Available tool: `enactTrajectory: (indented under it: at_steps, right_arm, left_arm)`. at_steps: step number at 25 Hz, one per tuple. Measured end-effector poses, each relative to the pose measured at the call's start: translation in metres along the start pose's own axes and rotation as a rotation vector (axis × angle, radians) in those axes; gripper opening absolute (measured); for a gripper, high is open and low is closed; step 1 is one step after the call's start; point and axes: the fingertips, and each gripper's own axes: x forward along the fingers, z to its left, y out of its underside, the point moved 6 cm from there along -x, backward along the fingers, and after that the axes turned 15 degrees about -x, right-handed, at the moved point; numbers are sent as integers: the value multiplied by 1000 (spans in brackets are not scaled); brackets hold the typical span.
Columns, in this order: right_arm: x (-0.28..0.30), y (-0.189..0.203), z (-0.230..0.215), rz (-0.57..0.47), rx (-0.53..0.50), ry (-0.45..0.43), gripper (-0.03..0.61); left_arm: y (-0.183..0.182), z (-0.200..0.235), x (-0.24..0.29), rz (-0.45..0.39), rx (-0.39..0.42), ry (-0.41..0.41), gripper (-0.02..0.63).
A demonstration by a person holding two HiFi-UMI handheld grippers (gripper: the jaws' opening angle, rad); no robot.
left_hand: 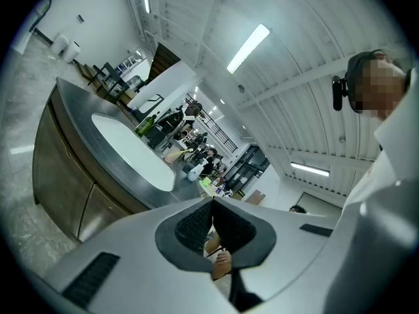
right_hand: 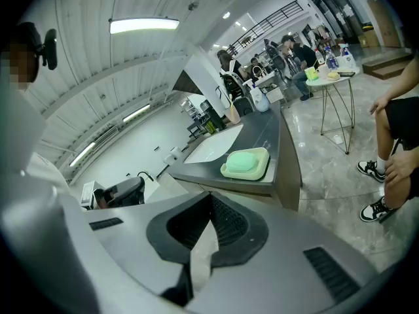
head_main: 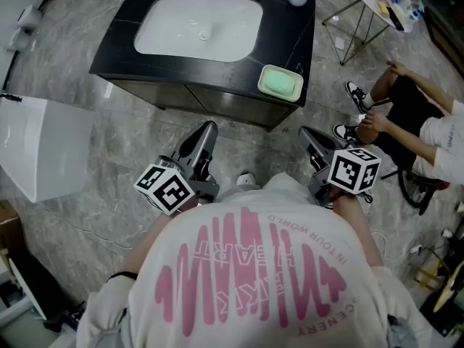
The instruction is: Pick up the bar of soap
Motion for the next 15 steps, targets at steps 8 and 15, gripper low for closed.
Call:
enactTrajectory:
  at_steps: [8,15]
  right_arm:
    - [-6,-1,-10,8,9,21,11]
    - [7,-16,-19,27,-32,-34,11]
  left_arm:
    - [8,-2,1,-6,-22,-2,9]
    - [5,-2,-1,-74,-12,-48,9]
